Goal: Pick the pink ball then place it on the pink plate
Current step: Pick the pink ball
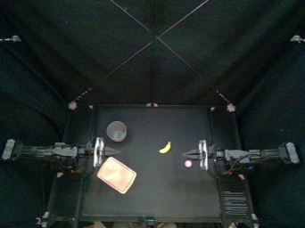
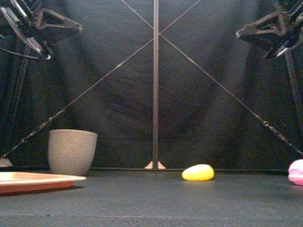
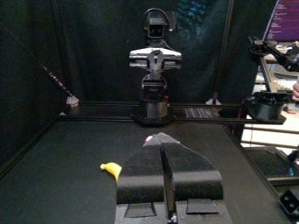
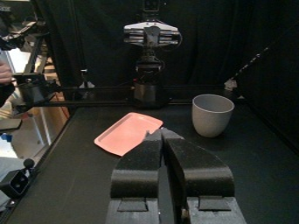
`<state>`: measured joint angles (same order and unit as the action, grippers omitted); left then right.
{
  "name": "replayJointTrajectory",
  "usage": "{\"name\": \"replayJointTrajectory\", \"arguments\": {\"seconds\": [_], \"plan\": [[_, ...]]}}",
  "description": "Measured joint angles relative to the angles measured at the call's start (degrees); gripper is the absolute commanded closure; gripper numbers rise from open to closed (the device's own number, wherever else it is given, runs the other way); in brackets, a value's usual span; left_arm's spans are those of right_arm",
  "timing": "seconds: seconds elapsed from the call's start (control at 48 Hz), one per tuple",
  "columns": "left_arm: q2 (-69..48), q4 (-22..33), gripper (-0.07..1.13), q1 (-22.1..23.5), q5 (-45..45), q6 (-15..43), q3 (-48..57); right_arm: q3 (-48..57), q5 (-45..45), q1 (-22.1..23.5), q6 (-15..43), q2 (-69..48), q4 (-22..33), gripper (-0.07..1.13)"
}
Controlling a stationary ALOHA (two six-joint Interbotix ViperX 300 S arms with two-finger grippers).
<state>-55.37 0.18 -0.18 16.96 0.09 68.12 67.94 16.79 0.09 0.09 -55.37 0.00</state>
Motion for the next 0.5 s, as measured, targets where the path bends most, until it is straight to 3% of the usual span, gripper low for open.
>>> {"name": "replayJointTrajectory", "arguments": {"seconds": [0.292,0.396,0.5], "plan": [[0.3,-0.2,0.99,-0.4,0.0,-0.1,-0.3,0.2,-2.8,7.4,0.5,2.3,-0.5,0.89],[0.4,-0.1,0.99,-0.4,0.0,-0.1,-0.4,1.0,-4.7,8.7,0.5,3.0,-0.7,0.75],[0.4,-0.2,0.99,-0.4,0.0,0.0,-0.3,1.8,-6.6,9.0,0.7,3.6,-1.1,0.48]]}}
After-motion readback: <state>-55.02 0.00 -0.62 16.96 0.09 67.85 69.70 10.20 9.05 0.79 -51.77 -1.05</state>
